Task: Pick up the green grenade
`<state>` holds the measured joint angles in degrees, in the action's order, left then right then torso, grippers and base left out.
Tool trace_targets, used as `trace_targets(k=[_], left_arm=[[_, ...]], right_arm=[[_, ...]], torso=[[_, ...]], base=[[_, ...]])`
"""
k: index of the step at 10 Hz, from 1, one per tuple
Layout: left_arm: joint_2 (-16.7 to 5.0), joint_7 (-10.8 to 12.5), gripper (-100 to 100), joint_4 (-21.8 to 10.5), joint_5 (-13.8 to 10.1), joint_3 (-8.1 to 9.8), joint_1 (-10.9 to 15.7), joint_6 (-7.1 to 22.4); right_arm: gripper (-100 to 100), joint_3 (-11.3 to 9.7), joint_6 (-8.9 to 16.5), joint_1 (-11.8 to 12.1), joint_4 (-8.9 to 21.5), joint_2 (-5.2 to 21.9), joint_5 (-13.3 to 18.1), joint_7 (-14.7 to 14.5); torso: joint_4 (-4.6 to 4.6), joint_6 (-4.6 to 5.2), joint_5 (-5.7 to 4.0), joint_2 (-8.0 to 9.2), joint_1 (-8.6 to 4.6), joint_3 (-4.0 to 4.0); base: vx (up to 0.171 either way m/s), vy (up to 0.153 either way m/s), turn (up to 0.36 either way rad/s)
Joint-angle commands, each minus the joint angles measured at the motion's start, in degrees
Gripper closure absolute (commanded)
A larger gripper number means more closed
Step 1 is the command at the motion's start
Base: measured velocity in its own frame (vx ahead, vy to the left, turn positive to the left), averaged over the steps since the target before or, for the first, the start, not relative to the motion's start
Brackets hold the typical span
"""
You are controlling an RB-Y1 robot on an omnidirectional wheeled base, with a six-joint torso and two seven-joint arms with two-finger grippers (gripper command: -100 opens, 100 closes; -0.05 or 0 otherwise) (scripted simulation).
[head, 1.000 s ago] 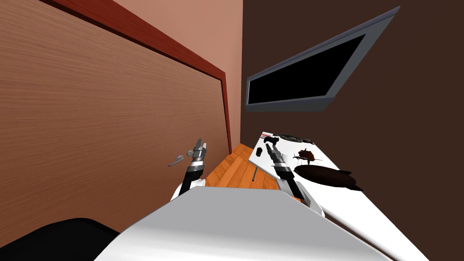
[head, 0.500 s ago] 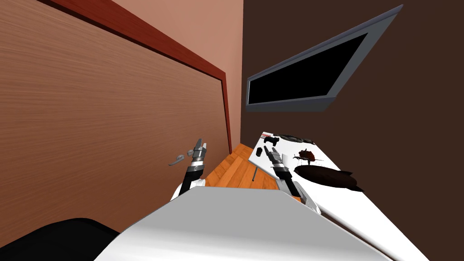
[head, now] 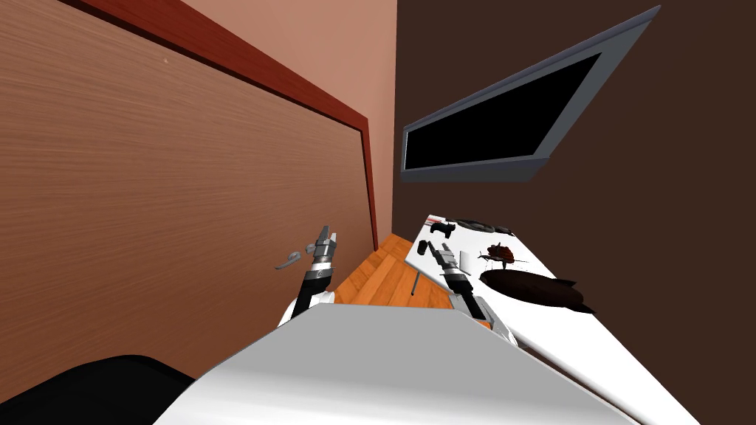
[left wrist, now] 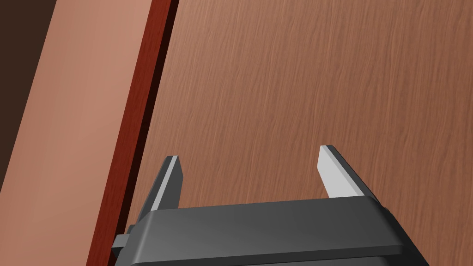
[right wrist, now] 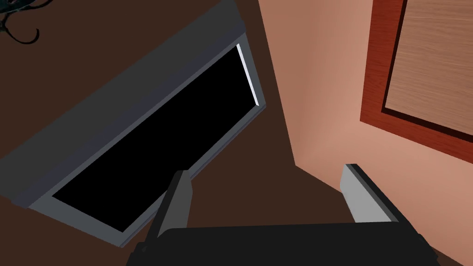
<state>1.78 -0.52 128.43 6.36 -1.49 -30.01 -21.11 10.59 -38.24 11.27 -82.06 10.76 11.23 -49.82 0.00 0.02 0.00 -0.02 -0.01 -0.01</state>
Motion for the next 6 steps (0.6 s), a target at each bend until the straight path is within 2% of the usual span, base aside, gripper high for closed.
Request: trace_targets(k=[1,2,3,4,5,6], left_arm=[[0.0,0.0,0,0.0,0.0,0.00,0.0,0.0],[0.0,0.0,0,0.0,0.0,0.00,0.0,0.0],[0.0,0.0,0,0.0,0.0,0.00,0.0,0.0],[0.0,0.0,0,0.0,0.0,0.00,0.0,0.0],[0.0,0.0,0,0.0,0.0,0.00,0.0,0.0],[0.0,0.0,0,0.0,0.0,0.00,0.0,0.0]], right_arm=[[-100,0.4,-1.2,-1.3,2.9,0.2,0.9,-2.5],[-100,0.4,-1.2,-1.3,4.6,0.2,0.9,-2.5],[-100,0.6,-1.9,-2.3,6.7,0.2,1.8,-4.6],[-100,0.6,-1.9,-2.3,7.6,0.2,1.8,-4.6],[-100,0.9,-2.6,-3.2,9.9,0.3,2.6,-6.6],[-100,0.9,-2.6,-3.2,10.5,0.3,2.6,-6.6]], torso=[[0.00,0.00,0.00,0.00,0.00,0.00],[0.00,-0.01,0.00,-0.01,-0.01,0.00],[0.00,0.00,0.00,-0.01,-0.01,0.00],[0.00,0.00,0.00,-0.02,-0.01,-0.01],[0.00,0.00,0.00,-0.01,-0.01,-0.01],[0.00,0.00,0.00,-0.02,-0.01,-0.01]], base=[[0.000,0.000,0.000],[0.000,0.000,0.000],[0.005,-0.004,0.006],[0.005,-0.004,0.005],[0.006,-0.007,0.006],[0.006,-0.005,0.005]])
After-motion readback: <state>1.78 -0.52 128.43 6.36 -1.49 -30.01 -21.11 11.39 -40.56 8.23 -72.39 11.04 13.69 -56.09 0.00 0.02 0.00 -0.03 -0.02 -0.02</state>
